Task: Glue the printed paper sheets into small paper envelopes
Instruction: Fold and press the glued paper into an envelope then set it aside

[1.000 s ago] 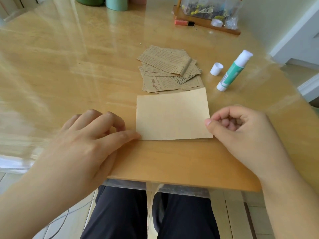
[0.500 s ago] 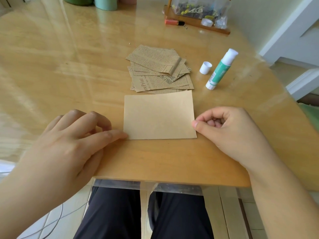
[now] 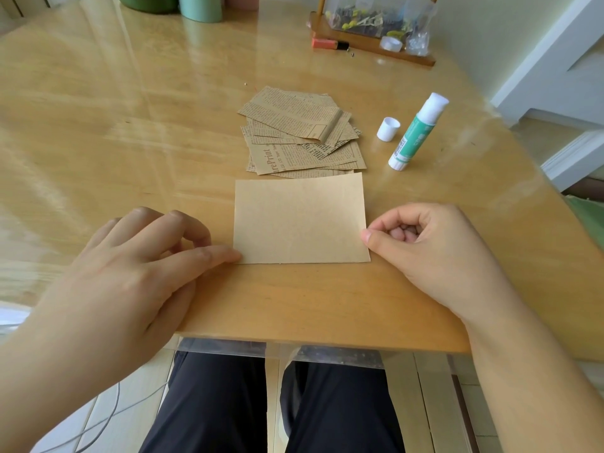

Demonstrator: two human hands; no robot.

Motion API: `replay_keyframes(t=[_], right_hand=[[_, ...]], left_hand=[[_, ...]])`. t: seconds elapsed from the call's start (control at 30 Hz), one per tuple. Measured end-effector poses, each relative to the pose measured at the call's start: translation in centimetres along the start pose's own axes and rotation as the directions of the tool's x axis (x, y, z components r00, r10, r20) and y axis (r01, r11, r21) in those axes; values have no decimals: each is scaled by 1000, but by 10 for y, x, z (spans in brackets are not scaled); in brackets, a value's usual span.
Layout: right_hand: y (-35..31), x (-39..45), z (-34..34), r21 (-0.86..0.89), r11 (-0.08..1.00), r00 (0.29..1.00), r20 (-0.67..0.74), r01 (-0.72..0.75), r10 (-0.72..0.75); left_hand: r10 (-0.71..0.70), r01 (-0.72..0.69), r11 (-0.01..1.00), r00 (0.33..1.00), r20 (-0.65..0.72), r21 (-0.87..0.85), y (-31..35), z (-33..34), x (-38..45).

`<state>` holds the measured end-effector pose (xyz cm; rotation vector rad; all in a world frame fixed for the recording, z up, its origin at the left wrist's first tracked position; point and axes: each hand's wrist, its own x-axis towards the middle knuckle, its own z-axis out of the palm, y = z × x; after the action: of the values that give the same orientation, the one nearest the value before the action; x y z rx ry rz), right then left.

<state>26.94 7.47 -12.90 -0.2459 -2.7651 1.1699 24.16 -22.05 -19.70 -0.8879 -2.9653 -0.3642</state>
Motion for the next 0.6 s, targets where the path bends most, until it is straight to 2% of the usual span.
replay_keyframes(t=[0.2,0.6], right_hand=[[-1,-1,-1,-25,1000,1000,2,8,-8],[-3,-2,0,-37,999,1000,-9,10,-11]], left_hand=[[11,-15,997,998,-62,-71,6,-4,-1],[49,-56,997,991,-121,-53,9,-10,-3]])
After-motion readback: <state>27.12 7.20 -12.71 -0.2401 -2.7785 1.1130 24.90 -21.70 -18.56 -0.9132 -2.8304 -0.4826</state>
